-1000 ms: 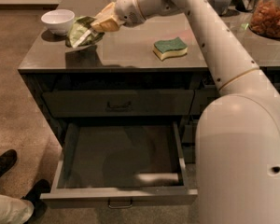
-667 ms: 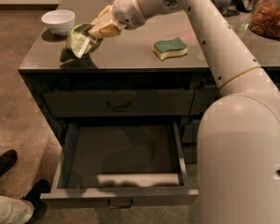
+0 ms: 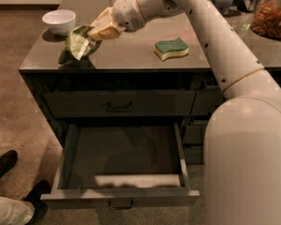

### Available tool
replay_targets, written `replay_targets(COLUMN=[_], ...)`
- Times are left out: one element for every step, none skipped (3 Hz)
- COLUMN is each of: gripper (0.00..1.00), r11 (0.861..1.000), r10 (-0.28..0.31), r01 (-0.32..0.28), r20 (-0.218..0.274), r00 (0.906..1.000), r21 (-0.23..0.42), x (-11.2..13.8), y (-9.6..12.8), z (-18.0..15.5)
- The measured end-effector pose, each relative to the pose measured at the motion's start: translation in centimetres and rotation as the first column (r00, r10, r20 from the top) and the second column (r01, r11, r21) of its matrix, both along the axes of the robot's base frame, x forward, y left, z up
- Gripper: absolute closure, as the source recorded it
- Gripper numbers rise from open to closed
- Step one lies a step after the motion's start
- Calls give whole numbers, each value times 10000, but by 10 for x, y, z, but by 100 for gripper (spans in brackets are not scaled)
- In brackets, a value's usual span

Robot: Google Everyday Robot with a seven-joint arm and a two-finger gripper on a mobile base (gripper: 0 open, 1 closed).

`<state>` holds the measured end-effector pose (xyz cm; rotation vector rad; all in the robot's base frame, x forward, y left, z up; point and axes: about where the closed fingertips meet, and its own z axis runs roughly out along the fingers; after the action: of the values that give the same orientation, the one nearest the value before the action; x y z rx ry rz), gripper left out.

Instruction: Place green jalapeno chip bag into middle drawer

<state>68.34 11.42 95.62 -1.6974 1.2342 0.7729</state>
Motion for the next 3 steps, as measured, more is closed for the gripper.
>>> replay_targets(gripper=[100, 100, 100], r11=[9989, 9948, 9956], r10=[-145, -394, -372], r01=[119, 300, 338], r20=[585, 964, 369], r00=[9982, 9946, 9986], r21=[458, 977, 872], x=[-25, -67, -99], y=[-2, -4, 2], z=[24, 41, 0])
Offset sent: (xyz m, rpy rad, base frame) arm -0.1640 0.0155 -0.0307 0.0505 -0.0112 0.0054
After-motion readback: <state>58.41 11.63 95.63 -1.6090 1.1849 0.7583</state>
